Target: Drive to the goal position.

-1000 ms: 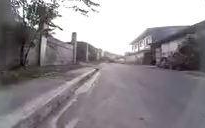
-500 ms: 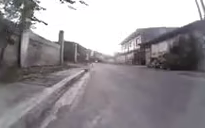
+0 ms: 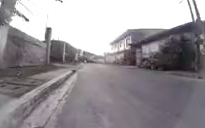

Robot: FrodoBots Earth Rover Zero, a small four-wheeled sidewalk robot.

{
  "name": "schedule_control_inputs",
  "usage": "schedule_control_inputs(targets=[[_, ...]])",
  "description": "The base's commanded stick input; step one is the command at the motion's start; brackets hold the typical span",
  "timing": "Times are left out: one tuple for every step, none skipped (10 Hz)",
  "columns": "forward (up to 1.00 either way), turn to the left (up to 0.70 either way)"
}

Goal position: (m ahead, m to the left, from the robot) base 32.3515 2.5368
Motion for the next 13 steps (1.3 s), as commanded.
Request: schedule_control_inputs(targets=[[1.00, 0.00], [1.00, 0.00], [1.00, 0.05], [1.00, 0.18], [1.00, 0.31], [1.00, 0.24], [1.00, 0.00], [1.00, 0.00], [1.00, 0.00], [1.00, 0.00], [1.00, 0.00], [1.00, 0.00], [1.00, 0.00]])
